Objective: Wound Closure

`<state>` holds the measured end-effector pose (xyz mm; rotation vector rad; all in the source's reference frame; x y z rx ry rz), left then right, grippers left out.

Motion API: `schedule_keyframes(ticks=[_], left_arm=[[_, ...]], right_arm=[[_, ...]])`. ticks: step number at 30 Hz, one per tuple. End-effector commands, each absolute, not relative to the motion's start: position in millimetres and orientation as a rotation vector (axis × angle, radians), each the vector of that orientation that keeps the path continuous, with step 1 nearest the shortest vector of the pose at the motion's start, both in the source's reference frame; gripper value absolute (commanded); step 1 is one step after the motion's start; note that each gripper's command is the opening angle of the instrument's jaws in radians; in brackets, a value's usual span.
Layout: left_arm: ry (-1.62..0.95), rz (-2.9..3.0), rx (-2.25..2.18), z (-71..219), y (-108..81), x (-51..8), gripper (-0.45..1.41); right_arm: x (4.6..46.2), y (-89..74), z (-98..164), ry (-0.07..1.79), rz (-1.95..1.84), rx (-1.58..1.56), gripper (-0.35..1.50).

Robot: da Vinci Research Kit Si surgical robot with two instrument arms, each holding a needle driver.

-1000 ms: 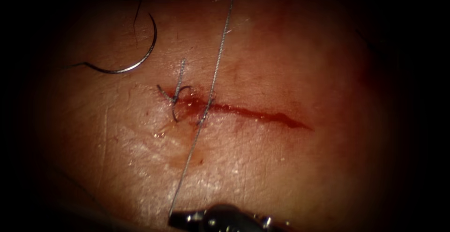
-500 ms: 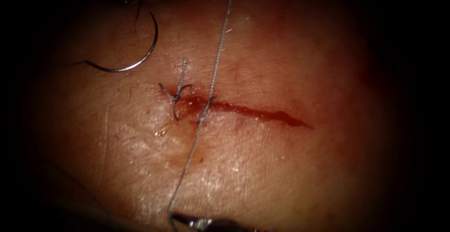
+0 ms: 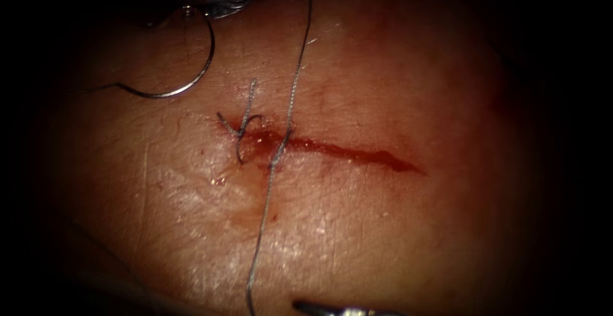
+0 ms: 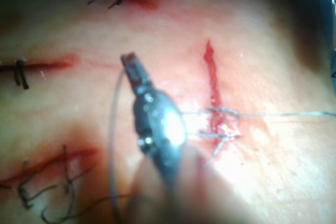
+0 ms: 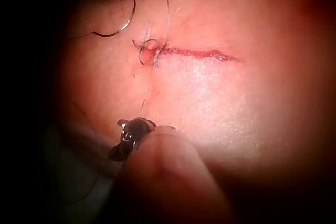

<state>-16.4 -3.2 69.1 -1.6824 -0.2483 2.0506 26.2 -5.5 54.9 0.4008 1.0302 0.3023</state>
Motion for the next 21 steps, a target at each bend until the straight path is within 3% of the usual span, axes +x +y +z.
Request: schedule_keyframes(ticks=[1, 8, 15, 21], left_arm=[[-0.24, 2.039, -1.684, 69, -4.2, -16.4, -0.45], [-0.18, 1.955, -1.709, 66, -7.0, -14.3, -0.45], [-0.12, 1.889, -1.736, 63, -11.4, -13.2, -0.45], [-0.103, 1.854, -1.748, 62, -14.0, -13.5, -0.45]], right_arm=[[27.4, -2.1, 56, 1.079, 0.342, 0.376, 1.15], [30.6, 4.5, 60, 1.178, 0.442, 0.319, 0.98], [35.6, 7.5, 66, 1.161, 0.473, 0.261, 0.91], [37.1, 8.5, 69, 1.152, 0.47, 0.233, 0.83]])
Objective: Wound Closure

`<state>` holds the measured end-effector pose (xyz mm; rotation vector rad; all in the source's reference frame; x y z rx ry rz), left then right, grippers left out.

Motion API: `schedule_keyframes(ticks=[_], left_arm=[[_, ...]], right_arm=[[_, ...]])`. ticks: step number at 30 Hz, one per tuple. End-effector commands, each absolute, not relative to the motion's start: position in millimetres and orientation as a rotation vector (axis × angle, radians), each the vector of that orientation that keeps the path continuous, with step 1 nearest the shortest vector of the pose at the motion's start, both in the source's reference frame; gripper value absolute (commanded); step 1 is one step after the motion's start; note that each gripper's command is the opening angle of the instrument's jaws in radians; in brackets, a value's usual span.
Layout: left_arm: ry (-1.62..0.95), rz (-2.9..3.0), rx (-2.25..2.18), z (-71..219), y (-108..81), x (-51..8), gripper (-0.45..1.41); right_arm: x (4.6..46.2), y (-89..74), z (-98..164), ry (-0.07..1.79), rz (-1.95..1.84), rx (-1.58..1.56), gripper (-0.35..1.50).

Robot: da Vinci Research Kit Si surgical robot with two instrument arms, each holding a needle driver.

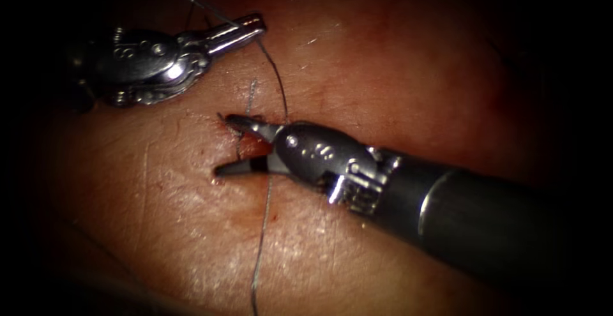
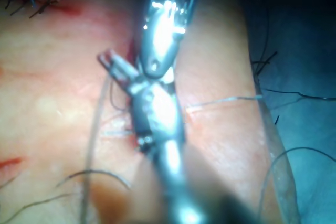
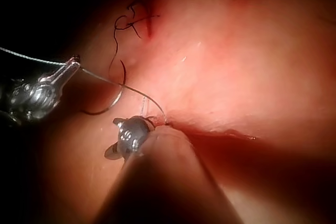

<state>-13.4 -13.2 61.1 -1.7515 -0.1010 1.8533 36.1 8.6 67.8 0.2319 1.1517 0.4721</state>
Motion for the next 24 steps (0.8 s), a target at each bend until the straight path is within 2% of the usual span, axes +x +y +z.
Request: schedule_keyframes(ticks=[1, 11, 24], left_arm=[[-0.104, 1.839, -1.748, 61, -14.6, -13.5, -0.45], [-0.131, 1.674, -1.763, 63, -22.3, -12.4, -0.45], [-0.223, 1.573, -1.734, 66, -26.1, -12.1, -0.45]], right_arm=[[37.1, 8.9, 69, 1.155, 0.474, 0.218, 0.79], [35.4, 11.2, 70, 1.26, 0.581, 0.076, 0.64], [35.4, 9.7, 71, 1.444, 0.748, 0.136, 0.54]])
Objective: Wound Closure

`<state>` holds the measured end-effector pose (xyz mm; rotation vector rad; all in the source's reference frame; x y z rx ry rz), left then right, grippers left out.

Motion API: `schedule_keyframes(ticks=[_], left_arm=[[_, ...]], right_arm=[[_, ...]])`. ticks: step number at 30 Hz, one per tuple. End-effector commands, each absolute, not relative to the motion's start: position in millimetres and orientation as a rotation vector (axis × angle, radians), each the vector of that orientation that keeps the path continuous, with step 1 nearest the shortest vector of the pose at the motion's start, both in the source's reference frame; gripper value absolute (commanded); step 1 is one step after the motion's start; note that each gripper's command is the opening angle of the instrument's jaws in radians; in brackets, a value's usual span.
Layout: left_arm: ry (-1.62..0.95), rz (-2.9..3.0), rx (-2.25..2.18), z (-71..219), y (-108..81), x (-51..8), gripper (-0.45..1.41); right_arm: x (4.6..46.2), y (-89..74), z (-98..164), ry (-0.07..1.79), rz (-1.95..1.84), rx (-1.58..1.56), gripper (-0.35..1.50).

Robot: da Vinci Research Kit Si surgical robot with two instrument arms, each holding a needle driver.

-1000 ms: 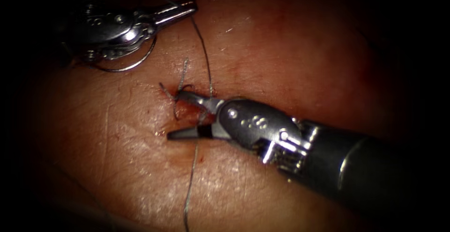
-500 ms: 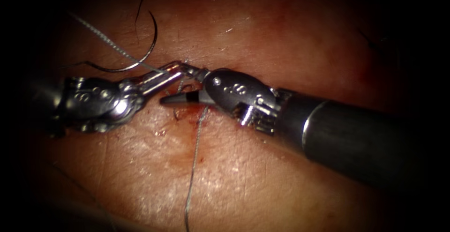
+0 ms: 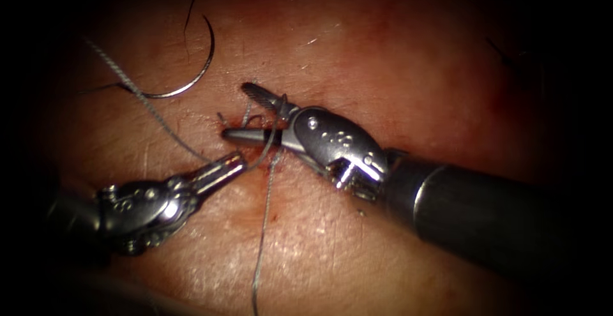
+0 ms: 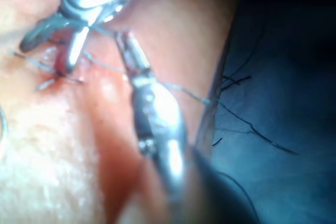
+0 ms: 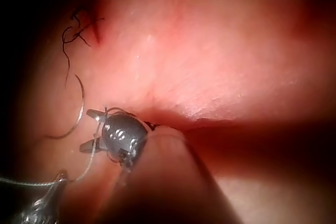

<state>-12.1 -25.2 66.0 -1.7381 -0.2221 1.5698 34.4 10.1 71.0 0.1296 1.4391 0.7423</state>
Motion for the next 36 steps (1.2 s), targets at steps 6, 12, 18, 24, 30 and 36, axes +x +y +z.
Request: schedule_keyframes(ticks=[6, 12, 18, 24, 30, 36], left_arm=[[-0.239, 1.565, -1.734, 67.6, -26.0, -11.7, -0.45], [-0.24, 1.566, -1.732, 68.5, -25.0, -10.4, -0.45], [-0.248, 1.561, -1.734, 69.0, -24.5, -9.9, -0.45], [-0.266, 1.539, -1.732, 70.5, -25.1, -9.8, -0.45], [-0.272, 1.533, -1.731, 71.0, -25.4, -9.7, -0.45], [-0.268, 1.53, -1.725, 70.5, -26.1, -10.6, -0.45]], right_arm=[[35.4, 9.8, 71.5, 1.639, 0.819, 0.231, 0.52], [37.5, 8.4, 73.1, 1.855, 0.744, 0.722, 0.51], [37.4, 6.7, 74.5, 1.871, 0.696, 1.02, 0.51], [36.0, 7.9, 72.9, 1.921, 0.768, 1.013, 0.51], [35.1, 9.1, 71.6, 1.946, 0.801, 0.886, 0.51], [36.4, 9.2, 71.1, 1.821, 0.781, 0.673, 0.49]])
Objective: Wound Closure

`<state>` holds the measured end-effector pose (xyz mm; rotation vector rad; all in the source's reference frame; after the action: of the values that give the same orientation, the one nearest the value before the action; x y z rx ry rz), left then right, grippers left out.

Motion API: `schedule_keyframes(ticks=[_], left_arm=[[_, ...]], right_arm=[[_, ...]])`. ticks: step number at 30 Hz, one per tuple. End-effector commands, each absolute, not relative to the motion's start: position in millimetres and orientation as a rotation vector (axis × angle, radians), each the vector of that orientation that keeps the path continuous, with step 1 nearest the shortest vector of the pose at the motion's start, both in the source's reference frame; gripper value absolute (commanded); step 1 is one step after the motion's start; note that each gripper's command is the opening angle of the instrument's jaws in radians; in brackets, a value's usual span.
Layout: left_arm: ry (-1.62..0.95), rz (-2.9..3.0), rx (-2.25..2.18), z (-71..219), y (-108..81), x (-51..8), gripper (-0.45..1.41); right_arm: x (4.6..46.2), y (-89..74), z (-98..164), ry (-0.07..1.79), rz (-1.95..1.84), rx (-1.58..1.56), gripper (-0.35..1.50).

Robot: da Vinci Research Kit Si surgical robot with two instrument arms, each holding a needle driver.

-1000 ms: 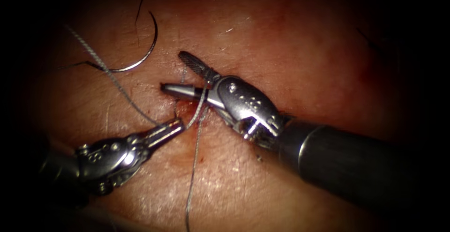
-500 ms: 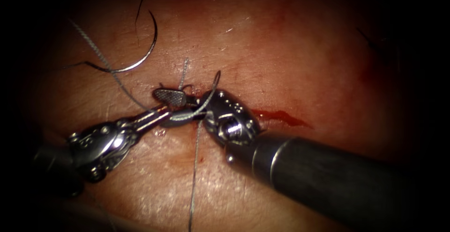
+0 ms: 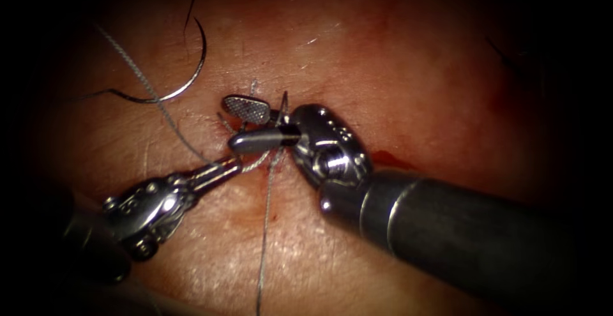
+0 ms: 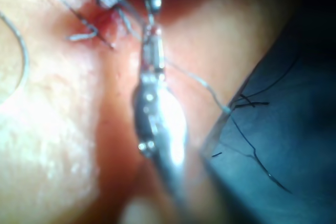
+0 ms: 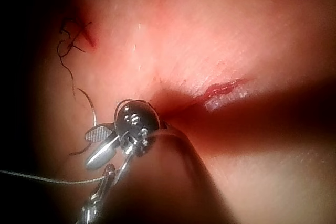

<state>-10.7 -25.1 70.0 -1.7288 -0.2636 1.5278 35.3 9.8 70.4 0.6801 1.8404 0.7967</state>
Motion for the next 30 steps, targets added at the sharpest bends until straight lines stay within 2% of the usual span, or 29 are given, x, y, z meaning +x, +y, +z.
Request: schedule_keyframes(ticks=[1, 5, 8, 9, 11, 15, 16, 18, 23, 30], left_arm=[[-0.268, 1.532, -1.726, 70.3, -26.2, -10.7, -0.45], [-0.27, 1.529, -1.728, 70.2, -25.7, -10.5, -0.45], [-0.27, 1.528, -1.731, 70.5, -25.3, -10.4, -0.45], [-0.27, 1.528, -1.731, 70.5, -25.3, -10.4, -0.45], [-0.27, 1.531, -1.732, 70.5, -25.2, -10.2, -0.45], [-0.284, 1.542, -1.721, 70.8, -25.0, -9.7, -0.45], [-0.286, 1.548, -1.718, 71.1, -25.0, -9.6, -0.45], [-0.289, 1.55, -1.722, 71.4, -24.8, -9.3, -0.45], [-0.288, 1.549, -1.719, 71.4, -24.5, -8.9, -0.45], [-0.288, 1.546, -1.715, 70.0, -23.6, -9.7, -0.45]], right_arm=[[36.8, 9.0, 71.3, 1.782, 0.759, 0.64, 0.49], [36.6, 8.3, 70.9, 1.796, 0.707, 0.682, 0.52], [35.8, 7.6, 70.5, 1.802, 0.681, 0.699, 0.86], [35.8, 7.6, 70.5, 1.802, 0.681, 0.699, 0.86], [35.1, 7.3, 70.5, 1.8, 0.682, 0.735, 0.98], [33.9, 7.1, 70.6, 1.811, 0.715, 0.792, 0.99], [33.5, 7.2, 70.5, 1.851, 0.753, 0.832, 1.08], [33.4, 7.1, 70.5, 1.858, 0.756, 0.848, 1.14], [33.9, 6.2, 70.8, 1.855, 0.722, 0.866, 1.18], [34.6, 3.8, 72.3, 1.703, 0.617, 0.892, 1.26]])
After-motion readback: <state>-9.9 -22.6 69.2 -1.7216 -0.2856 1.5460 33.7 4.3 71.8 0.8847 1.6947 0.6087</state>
